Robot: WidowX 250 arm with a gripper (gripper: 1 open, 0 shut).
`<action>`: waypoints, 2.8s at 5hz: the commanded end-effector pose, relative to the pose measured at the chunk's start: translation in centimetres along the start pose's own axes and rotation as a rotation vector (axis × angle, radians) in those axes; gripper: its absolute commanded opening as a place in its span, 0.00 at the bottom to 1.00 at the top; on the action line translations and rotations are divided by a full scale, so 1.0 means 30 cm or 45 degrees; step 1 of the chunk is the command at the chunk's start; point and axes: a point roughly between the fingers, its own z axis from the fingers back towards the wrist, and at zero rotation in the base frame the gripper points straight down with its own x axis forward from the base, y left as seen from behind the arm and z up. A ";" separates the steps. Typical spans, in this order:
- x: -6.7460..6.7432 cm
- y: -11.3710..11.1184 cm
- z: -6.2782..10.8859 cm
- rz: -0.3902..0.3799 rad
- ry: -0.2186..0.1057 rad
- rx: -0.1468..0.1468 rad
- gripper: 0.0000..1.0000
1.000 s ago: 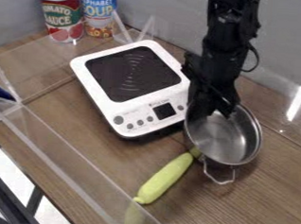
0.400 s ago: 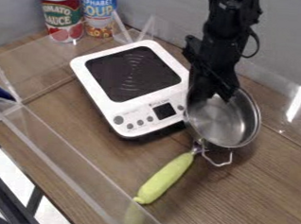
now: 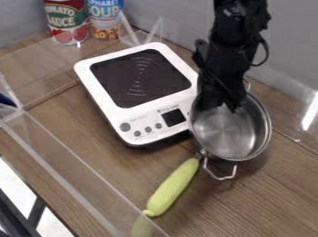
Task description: Remove silver pot from the white and black stove top and place it on the table
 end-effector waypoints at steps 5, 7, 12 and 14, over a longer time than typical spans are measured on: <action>0.085 -0.031 0.122 -0.104 -0.132 0.078 0.00; 0.122 -0.193 0.031 -0.282 -0.149 0.001 0.00; 0.058 -0.438 0.069 -0.535 -0.199 -0.175 0.00; 0.028 -0.483 0.084 -0.513 -0.201 -0.243 0.00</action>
